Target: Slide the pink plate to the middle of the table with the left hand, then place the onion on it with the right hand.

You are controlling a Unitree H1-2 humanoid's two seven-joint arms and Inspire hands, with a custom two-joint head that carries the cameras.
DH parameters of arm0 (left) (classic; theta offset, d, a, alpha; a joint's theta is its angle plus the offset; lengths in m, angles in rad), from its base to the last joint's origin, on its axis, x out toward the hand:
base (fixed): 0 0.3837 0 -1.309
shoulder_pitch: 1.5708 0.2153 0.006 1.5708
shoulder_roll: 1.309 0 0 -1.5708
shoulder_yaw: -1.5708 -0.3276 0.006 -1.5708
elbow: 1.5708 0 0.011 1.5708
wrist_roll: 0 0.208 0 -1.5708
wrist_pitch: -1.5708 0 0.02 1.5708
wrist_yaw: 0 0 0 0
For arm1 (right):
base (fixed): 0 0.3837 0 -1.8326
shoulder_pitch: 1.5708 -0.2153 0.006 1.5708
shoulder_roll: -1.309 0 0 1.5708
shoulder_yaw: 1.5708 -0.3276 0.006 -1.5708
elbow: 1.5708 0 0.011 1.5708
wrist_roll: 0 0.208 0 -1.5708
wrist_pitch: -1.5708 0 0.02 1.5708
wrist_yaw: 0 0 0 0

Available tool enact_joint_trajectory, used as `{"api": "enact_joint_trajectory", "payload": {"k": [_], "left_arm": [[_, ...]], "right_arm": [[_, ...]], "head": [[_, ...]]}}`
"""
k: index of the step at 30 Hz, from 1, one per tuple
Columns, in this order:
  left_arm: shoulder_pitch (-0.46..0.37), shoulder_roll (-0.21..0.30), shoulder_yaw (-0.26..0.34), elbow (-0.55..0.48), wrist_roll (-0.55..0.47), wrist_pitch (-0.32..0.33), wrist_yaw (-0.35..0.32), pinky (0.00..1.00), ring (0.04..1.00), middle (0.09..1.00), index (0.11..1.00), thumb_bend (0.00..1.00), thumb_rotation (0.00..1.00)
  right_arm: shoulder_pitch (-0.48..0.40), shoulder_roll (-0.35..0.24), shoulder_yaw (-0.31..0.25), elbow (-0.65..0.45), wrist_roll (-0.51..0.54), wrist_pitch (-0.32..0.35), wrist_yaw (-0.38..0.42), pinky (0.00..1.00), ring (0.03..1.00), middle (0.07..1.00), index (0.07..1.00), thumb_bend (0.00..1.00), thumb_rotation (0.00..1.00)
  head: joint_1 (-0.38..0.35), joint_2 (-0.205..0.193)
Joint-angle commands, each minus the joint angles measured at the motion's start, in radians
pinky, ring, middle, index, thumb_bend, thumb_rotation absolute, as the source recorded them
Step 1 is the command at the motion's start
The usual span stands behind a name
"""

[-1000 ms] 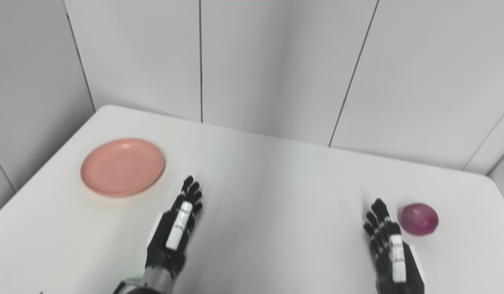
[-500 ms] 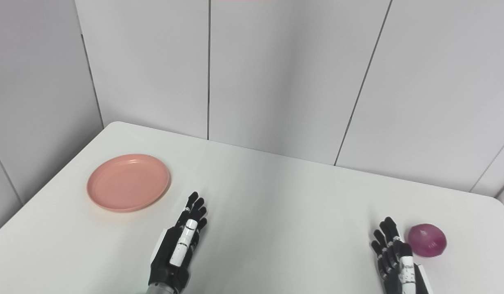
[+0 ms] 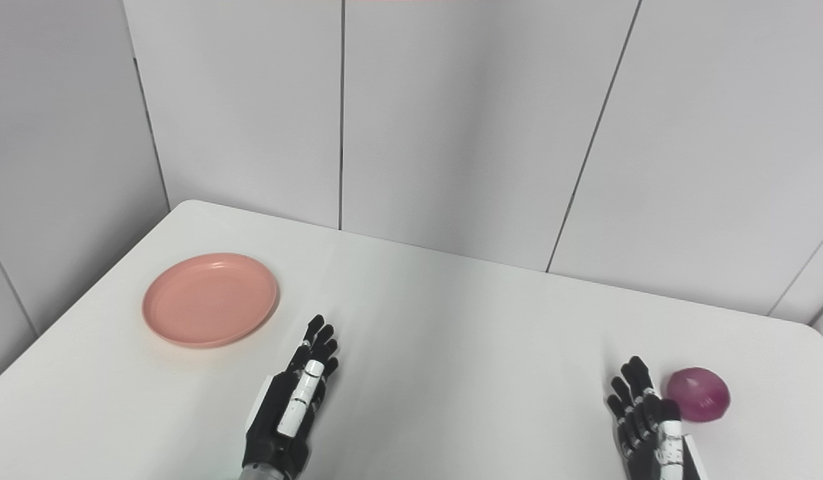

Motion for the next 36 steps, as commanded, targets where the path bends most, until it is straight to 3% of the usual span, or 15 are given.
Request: {"api": "enact_joint_trajectory", "payload": {"k": [1, 8, 15, 20, 24, 36], "left_arm": [[0.029, 0.008, 0.022, 0.018, -0.033, 0.122, 0.003, 1.0, 1.0, 1.0, 1.0, 0.61, 0.72], [-0.029, 0.025, 0.04, -0.086, -0.071, 0.193, -0.027, 1.0, 1.0, 1.0, 1.0, 0.69, 0.73], [-0.1, 0.052, 0.044, -0.214, -0.08, 0.307, -0.038, 1.0, 1.0, 1.0, 1.0, 0.66, 0.79], [-0.147, 0.09, 0.068, -0.274, -0.1, 0.379, -0.04, 1.0, 1.0, 1.0, 1.0, 0.7, 0.82], [-0.207, 0.156, 0.098, -0.311, -0.131, 0.42, -0.029, 1.0, 1.0, 1.0, 1.0, 0.73, 0.84], [-0.359, 0.352, 0.149, -0.314, -0.245, 0.421, 0.002, 1.0, 0.992, 0.975, 0.971, 0.74, 0.86]], "right_arm": [[0.131, 0.041, -0.008, 0.135, 0.044, 0.012, 0.023, 1.0, 1.0, 1.0, 1.0, 0.68, 1.0], [0.135, 0.052, -0.007, 0.128, 0.069, 0.023, 0.02, 1.0, 1.0, 1.0, 1.0, 0.65, 1.0], [0.135, 0.058, -0.003, 0.128, 0.059, 0.018, 0.012, 1.0, 1.0, 1.0, 1.0, 0.65, 1.0], [0.134, 0.057, 0.0, 0.127, 0.053, 0.017, 0.01, 1.0, 1.0, 1.0, 1.0, 0.65, 1.0], [0.135, 0.055, 0.001, 0.124, 0.054, 0.019, 0.013, 1.0, 1.0, 1.0, 1.0, 0.64, 1.0], [0.134, 0.051, 0.0, 0.125, 0.053, 0.027, 0.01, 1.0, 1.0, 1.0, 1.0, 0.64, 1.0]], "head": [[0.001, -0.002], [-0.002, -0.017], [-0.006, -0.022], [-0.006, -0.022], [-0.004, -0.021], [0.001, -0.02]]}}
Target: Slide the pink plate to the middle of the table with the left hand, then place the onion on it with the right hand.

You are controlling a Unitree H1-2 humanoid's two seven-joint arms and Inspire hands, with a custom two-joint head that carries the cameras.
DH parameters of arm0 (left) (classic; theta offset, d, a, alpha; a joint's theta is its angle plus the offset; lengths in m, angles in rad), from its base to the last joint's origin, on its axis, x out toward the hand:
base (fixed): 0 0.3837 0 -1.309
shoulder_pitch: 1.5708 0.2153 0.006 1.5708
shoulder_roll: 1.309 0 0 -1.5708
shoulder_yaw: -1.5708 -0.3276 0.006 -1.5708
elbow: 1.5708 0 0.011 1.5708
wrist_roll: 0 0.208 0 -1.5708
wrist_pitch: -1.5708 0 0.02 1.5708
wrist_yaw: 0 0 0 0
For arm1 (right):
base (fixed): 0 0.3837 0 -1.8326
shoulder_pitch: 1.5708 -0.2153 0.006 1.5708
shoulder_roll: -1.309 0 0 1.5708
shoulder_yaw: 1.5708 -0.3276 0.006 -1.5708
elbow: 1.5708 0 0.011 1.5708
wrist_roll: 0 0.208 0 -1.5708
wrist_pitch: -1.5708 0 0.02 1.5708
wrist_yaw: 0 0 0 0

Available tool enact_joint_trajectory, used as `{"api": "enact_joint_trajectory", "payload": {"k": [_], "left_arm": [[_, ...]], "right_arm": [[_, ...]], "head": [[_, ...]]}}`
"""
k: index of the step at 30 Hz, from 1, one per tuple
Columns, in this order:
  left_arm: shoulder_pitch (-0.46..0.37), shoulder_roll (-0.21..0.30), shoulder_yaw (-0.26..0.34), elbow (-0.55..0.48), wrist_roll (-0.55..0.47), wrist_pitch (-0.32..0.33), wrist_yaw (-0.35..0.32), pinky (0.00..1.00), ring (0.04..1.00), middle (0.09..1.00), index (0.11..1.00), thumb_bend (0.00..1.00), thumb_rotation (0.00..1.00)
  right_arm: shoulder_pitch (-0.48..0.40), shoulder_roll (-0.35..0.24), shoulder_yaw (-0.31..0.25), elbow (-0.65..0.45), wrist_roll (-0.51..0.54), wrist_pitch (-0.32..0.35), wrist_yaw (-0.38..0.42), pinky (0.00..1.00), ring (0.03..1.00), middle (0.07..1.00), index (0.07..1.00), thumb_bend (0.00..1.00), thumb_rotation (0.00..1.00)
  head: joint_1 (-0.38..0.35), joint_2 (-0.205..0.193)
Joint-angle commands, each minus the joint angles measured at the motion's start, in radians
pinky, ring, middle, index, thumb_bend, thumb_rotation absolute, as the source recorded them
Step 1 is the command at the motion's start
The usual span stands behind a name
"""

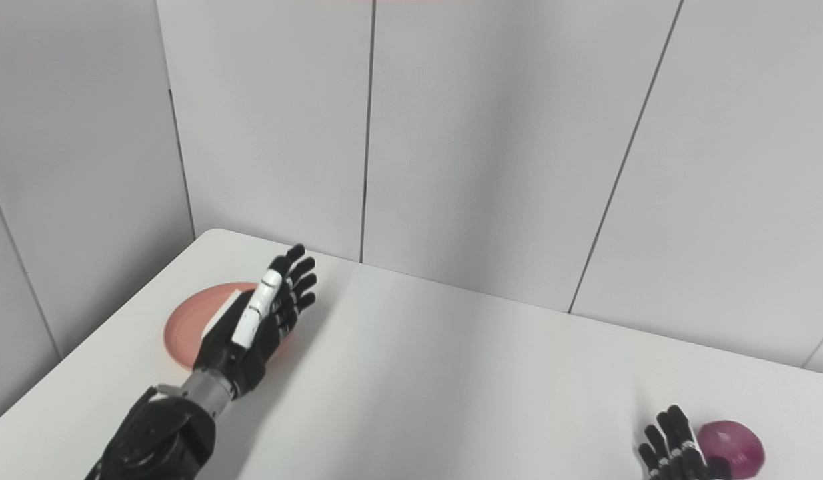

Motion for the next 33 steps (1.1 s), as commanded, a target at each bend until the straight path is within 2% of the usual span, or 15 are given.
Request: {"api": "enact_joint_trajectory", "payload": {"k": [1, 6, 9, 15, 20, 25, 29, 33], "left_arm": [[-0.084, 0.042, 0.025, -0.031, -0.029, 0.003, 0.014, 1.0, 0.991, 0.971, 0.962, 0.75, 0.85], [-0.139, 0.118, 0.066, 0.03, -0.05, 0.003, 0.018, 1.0, 0.959, 0.944, 0.921, 0.81, 0.82], [-0.169, 0.192, 0.098, 0.1, -0.075, 0.003, -0.026, 1.0, 0.948, 0.908, 0.919, 0.81, 0.84], [-0.21, 0.28, 0.139, 0.208, -0.102, -0.002, -0.079, 0.97, 0.921, 0.882, 0.899, 0.79, 0.86], [-0.248, 0.33, 0.174, 0.342, -0.105, -0.053, -0.166, 0.9, 0.854, 0.833, 0.888, 0.8, 0.89], [-0.285, 0.359, 0.204, 0.471, -0.079, -0.103, -0.209, 0.99, 0.893, 0.837, 0.885, 0.81, 0.92], [-0.316, 0.383, 0.223, 0.581, -0.062, -0.144, -0.239, 0.96, 0.859, 0.796, 0.853, 0.82, 0.91], [-0.337, 0.396, 0.23, 0.661, -0.048, -0.178, -0.263, 0.94, 0.866, 0.807, 0.846, 0.83, 0.9]], "right_arm": [[0.128, 0.046, 0.014, 0.128, 0.004, 0.024, 0.004, 1.0, 1.0, 1.0, 1.0, 0.63, 1.0], [0.129, 0.045, 0.016, 0.128, 0.001, 0.022, 0.005, 1.0, 1.0, 1.0, 1.0, 0.64, 1.0], [0.129, 0.045, 0.015, 0.129, -0.001, 0.023, 0.001, 1.0, 1.0, 1.0, 1.0, 0.64, 1.0], [0.126, 0.047, 0.013, 0.137, 0.003, 0.023, 0.001, 1.0, 1.0, 1.0, 1.0, 0.63, 1.0], [0.125, 0.049, 0.015, 0.14, 0.002, 0.021, 0.003, 1.0, 1.0, 1.0, 1.0, 0.62, 1.0], [0.128, 0.051, 0.016, 0.137, 0.002, 0.025, 0.0, 1.0, 1.0, 1.0, 1.0, 0.63, 1.0], [0.127, 0.05, 0.018, 0.141, -0.001, 0.016, 0.005, 1.0, 1.0, 1.0, 1.0, 0.64, 1.0], [0.126, 0.049, 0.019, 0.148, -0.002, 0.011, 0.009, 1.0, 1.0, 1.0, 1.0, 0.63, 1.0]], "head": [[0.001, 0.002], [0.0, 0.002], [-0.001, 0.003], [-0.001, 0.0], [-0.004, -0.001], [-0.007, -0.001], [-0.006, -0.001], [-0.008, -0.003]]}}
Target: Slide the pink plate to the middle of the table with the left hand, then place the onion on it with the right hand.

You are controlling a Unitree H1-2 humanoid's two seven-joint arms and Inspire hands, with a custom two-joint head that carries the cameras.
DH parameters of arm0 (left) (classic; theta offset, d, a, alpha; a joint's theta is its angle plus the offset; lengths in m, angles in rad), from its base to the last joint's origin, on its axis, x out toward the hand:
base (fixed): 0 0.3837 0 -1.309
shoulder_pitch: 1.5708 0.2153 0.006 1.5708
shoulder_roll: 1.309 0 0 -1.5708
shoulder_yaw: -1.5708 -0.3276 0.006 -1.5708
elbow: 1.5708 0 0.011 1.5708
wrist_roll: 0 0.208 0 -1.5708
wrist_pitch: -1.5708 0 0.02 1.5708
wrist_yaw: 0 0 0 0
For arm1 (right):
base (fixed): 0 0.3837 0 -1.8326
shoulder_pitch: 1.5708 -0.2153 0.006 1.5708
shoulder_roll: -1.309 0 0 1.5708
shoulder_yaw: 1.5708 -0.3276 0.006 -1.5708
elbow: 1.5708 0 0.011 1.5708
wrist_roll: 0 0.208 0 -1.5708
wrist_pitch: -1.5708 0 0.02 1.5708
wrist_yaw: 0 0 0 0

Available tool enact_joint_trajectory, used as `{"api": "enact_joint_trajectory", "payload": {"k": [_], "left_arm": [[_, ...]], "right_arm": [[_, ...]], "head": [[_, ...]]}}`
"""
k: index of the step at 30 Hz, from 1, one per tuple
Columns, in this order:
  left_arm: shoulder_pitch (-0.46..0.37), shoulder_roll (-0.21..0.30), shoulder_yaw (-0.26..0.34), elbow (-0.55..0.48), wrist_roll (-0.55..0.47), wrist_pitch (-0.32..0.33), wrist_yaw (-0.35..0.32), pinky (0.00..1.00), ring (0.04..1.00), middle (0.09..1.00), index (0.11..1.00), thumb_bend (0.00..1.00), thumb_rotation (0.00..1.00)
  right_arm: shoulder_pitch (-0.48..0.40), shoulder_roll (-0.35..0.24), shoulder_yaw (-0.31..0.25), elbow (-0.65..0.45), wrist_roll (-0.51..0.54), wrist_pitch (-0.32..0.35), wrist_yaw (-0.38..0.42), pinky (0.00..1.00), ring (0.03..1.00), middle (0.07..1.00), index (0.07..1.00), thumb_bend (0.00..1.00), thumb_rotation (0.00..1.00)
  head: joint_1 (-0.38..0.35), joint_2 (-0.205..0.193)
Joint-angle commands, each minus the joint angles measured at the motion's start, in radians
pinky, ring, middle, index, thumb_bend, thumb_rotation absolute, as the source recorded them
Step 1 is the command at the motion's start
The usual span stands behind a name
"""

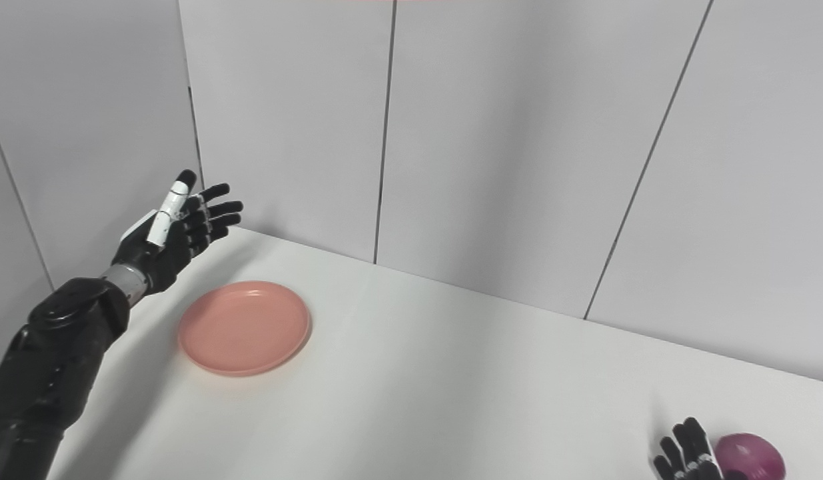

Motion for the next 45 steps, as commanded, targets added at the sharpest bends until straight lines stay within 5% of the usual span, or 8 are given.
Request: {"api": "enact_joint_trajectory", "payload": {"k": [1, 17, 26, 45], "left_arm": [[-0.083, 0.047, 0.012, 0.018, 0.013, -0.077, -0.031, 0.93, 0.869, 0.81, 0.849, 0.83, 0.91], [-0.197, 0.056, 0.024, 0.43, 0.067, -0.33, -0.086, 0.8, 0.82, 0.793, 0.825, 0.87, 0.86], [-0.249, 0.054, 0.022, 0.622, 0.068, -0.429, -0.104, 0.84, 0.799, 0.807, 0.84, 0.87, 0.89], [-0.248, 0.024, 0.018, 0.796, 0.073, -0.509, -0.15, 0.74, 0.738, 0.767, 0.837, 0.93, 0.84]], "right_arm": [[0.123, 0.052, 0.018, 0.147, 0.001, 0.012, 0.009, 1.0, 1.0, 1.0, 1.0, 0.64, 1.0], [0.128, 0.051, 0.019, 0.138, -0.002, 0.014, 0.006, 1.0, 1.0, 1.0, 1.0, 0.64, 1.0], [0.133, 0.05, 0.016, 0.134, 0.005, 0.017, 0.009, 1.0, 1.0, 1.0, 1.0, 0.64, 1.0], [0.139, 0.05, 0.015, 0.114, -0.003, 0.034, -0.009, 1.0, 1.0, 1.0, 1.0, 0.66, 1.0]], "head": [[0.001, 0.0], [-0.005, 0.002], [-0.01, 0.011], [-0.019, 0.023]]}}
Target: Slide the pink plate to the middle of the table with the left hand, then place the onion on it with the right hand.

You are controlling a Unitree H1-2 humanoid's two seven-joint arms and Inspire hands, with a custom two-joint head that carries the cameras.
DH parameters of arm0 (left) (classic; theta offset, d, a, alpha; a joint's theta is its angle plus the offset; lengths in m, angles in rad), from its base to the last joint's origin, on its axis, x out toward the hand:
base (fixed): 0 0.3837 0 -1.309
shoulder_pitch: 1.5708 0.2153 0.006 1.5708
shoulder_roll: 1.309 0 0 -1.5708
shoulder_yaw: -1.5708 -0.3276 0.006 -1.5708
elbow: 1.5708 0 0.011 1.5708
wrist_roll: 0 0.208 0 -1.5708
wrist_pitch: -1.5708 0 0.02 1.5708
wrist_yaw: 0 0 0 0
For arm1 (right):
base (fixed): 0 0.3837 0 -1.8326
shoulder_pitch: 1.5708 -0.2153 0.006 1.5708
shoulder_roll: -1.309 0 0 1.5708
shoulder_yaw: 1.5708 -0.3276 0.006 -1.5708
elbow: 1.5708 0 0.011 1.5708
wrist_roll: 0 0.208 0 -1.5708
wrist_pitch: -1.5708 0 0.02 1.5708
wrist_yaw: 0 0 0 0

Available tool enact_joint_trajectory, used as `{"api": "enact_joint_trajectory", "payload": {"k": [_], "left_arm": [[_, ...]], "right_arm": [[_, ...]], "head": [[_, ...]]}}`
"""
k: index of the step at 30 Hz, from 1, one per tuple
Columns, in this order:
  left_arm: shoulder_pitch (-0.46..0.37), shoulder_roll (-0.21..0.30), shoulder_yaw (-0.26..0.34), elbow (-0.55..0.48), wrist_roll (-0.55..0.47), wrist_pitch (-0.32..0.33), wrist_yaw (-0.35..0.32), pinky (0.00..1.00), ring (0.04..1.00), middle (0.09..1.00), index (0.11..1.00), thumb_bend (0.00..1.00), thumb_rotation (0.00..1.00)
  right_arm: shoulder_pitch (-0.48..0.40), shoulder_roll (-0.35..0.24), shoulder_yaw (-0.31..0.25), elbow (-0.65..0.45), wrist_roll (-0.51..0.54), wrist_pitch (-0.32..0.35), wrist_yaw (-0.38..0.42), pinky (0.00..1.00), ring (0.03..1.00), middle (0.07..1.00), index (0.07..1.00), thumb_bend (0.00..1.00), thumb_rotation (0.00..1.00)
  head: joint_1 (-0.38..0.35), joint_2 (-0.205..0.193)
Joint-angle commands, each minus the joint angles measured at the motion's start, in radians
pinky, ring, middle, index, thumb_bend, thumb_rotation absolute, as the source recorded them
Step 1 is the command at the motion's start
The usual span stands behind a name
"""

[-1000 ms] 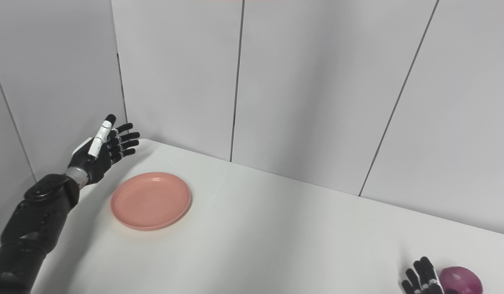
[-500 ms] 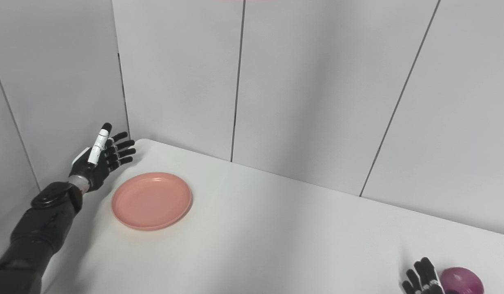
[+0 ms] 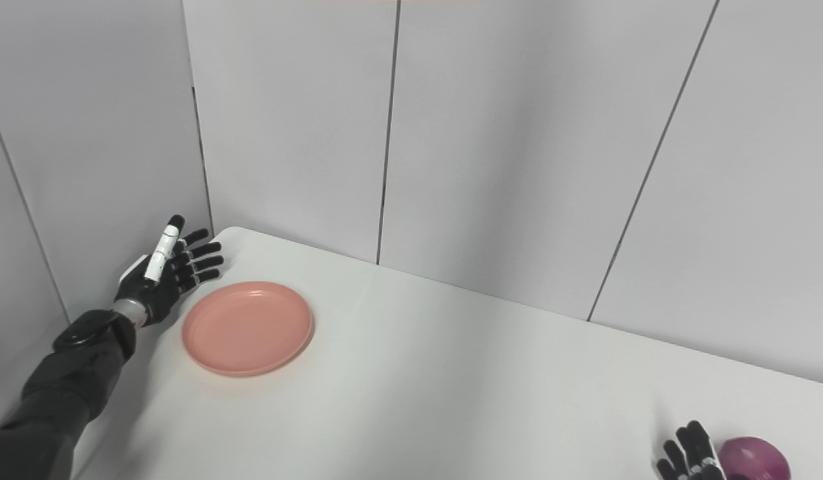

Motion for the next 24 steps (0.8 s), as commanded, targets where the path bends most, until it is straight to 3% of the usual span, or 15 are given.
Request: {"api": "enact_joint_trajectory", "payload": {"k": [1, 11, 24], "left_arm": [[-0.043, 0.011, -0.01, -0.017, 0.014, -0.052, -0.014, 0.73, 0.728, 0.768, 0.837, 0.94, 0.84], [-0.003, -0.018, -0.016, -0.059, 0.01, -0.026, -0.014, 0.75, 0.738, 0.755, 0.831, 0.85, 0.87], [0.085, -0.057, -0.023, -0.176, -0.01, 0.014, -0.046, 0.75, 0.744, 0.763, 0.835, 0.88, 0.85]], "right_arm": [[0.133, 0.051, 0.015, 0.119, -0.001, 0.035, -0.006, 1.0, 1.0, 1.0, 1.0, 0.66, 1.0], [0.137, 0.051, 0.019, 0.113, 0.003, 0.032, -0.008, 1.0, 1.0, 1.0, 1.0, 0.67, 1.0], [0.138, 0.052, 0.02, 0.105, 0.002, 0.04, -0.016, 1.0, 1.0, 1.0, 1.0, 0.66, 1.0]], "head": [[-0.002, 0.002], [-0.003, 0.008], [-0.006, 0.016]]}}
